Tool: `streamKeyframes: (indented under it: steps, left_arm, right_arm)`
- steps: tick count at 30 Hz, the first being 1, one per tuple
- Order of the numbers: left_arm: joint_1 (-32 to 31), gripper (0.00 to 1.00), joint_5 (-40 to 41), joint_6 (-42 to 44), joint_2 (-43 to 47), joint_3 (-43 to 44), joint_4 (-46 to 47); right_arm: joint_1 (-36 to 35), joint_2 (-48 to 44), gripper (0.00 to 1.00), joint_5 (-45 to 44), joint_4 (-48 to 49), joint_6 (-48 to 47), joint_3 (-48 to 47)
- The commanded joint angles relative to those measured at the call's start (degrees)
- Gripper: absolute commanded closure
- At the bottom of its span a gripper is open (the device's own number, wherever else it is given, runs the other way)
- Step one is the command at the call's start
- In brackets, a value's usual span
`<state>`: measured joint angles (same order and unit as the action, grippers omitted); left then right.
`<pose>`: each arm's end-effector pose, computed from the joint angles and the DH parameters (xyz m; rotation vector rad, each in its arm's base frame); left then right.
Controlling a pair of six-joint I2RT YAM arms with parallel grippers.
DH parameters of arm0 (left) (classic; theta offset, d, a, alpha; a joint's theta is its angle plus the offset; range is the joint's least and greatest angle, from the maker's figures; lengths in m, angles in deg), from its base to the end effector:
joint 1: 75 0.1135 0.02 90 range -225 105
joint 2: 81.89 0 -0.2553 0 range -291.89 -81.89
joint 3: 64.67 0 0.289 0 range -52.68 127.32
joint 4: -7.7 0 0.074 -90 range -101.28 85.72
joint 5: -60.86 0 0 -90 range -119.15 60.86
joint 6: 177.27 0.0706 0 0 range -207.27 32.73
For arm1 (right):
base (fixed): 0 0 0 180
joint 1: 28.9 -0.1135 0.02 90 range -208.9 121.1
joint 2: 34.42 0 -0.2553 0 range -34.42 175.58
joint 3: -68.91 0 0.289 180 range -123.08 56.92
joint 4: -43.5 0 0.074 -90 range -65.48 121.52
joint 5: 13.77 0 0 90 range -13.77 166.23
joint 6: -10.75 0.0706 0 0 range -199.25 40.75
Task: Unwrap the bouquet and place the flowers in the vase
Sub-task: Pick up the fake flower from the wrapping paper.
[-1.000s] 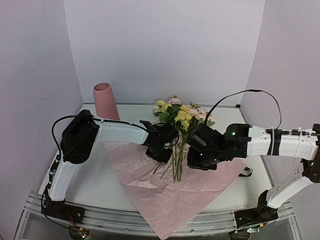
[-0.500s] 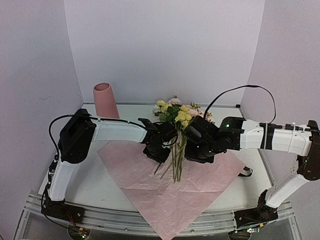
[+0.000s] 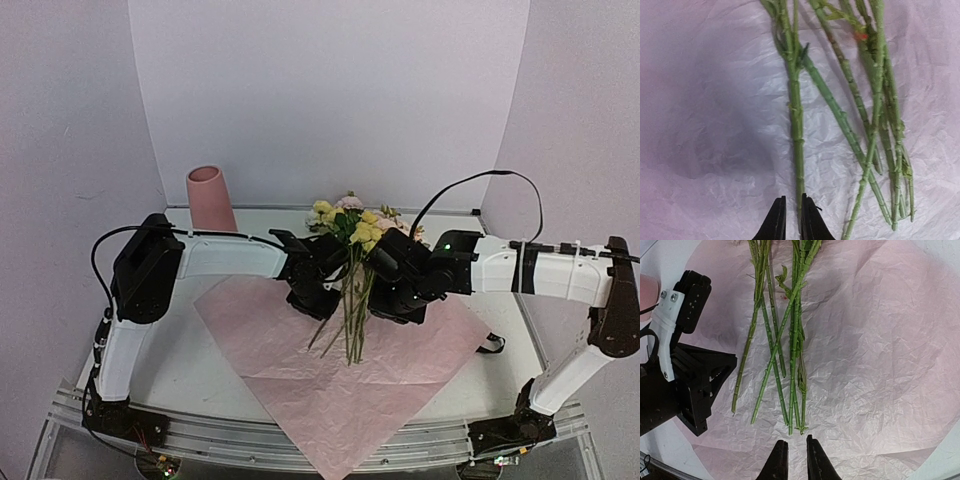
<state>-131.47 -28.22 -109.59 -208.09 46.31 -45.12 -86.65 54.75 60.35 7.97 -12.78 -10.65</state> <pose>0.2792 -0.4193 0.1095 0.8229 2.6940 -0.3294 0.2305 0.3291 0.2199 0.3259 2.4250 0.7318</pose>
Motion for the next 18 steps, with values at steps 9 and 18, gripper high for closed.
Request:
streamKeyframes:
  steps: [9, 18]
  left_arm:
    - [-0.1, 0.81, -4.8, 1.9, 0.9, -1.8, 2.0]
    - [-0.1, 0.75, -3.3, 2.4, -1.3, -1.3, 1.9]
  right_arm:
    - [0.2, 1.0, 0.84, 0.3, -0.9, 1.3, 0.8]
    - [0.3, -1.1, 0.84, -0.1, -0.4, 2.0, 3.5]
